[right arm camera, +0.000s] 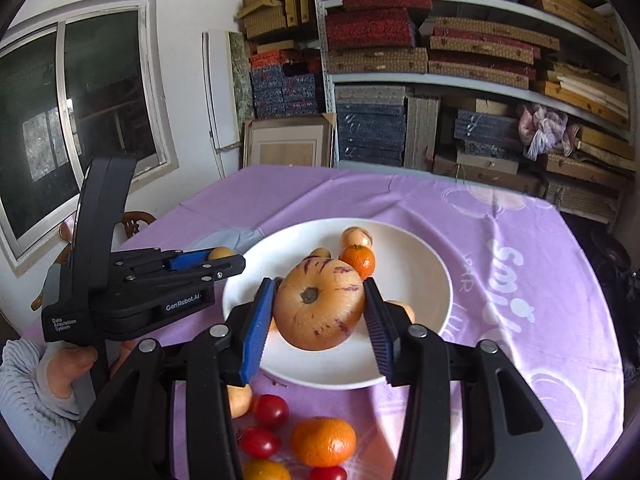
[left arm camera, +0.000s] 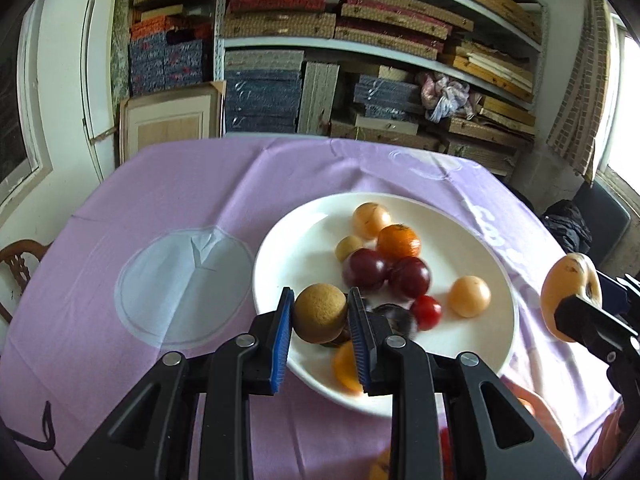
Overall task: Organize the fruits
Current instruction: 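Carry the tan and striped fruits over the white plate and open both tools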
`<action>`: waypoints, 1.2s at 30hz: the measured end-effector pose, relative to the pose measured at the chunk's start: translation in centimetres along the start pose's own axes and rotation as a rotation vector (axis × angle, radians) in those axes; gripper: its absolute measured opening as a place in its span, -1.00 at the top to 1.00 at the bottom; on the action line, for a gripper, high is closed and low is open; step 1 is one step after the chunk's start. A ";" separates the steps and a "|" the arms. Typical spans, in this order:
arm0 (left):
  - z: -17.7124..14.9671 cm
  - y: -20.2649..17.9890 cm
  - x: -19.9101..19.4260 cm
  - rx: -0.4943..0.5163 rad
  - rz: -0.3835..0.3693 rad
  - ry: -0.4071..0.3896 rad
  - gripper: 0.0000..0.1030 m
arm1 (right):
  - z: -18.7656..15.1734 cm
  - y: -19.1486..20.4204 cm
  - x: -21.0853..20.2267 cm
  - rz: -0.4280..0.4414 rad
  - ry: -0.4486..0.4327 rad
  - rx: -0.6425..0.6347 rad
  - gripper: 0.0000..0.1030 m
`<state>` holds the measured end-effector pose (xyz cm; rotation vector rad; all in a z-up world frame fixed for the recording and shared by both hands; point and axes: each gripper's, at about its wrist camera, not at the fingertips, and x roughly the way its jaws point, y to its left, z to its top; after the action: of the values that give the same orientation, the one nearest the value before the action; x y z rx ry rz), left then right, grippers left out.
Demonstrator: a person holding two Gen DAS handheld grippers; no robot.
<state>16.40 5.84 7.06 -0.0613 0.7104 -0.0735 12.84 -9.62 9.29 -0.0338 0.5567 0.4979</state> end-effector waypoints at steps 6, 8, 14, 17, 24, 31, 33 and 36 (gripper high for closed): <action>0.9 1.4 3.0 -0.001 0.011 0.029 0.47 | -0.5 -0.7 3.5 0.007 0.041 -0.002 0.15; 1.1 1.7 3.7 -0.005 0.007 0.029 0.47 | -0.8 -0.8 4.2 0.006 0.053 -0.013 0.15; 1.8 1.7 4.7 0.007 -0.005 0.026 0.47 | -1.4 -1.0 5.8 0.003 0.078 -0.023 0.15; 1.9 1.1 5.4 0.032 -0.004 0.030 0.47 | -1.8 -1.2 6.5 0.003 0.094 -0.025 0.15; 1.7 0.1 6.3 0.071 0.005 0.038 0.47 | -2.4 -1.6 7.5 0.004 0.120 -0.020 0.15; 1.7 0.0 6.0 0.072 0.018 0.019 0.26 | -2.1 -1.3 6.6 -0.006 0.079 -0.034 -0.28; 1.6 0.1 5.8 0.075 0.022 0.013 0.23 | -2.2 -1.3 6.5 -0.004 0.076 -0.032 -0.28; 1.6 0.1 5.4 0.073 0.026 0.003 0.16 | -2.2 -1.2 6.3 -0.003 0.074 -0.033 -0.28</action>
<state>21.55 5.51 4.78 0.0174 0.7106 -0.0746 16.88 -8.25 4.08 -0.0846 0.6206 0.5047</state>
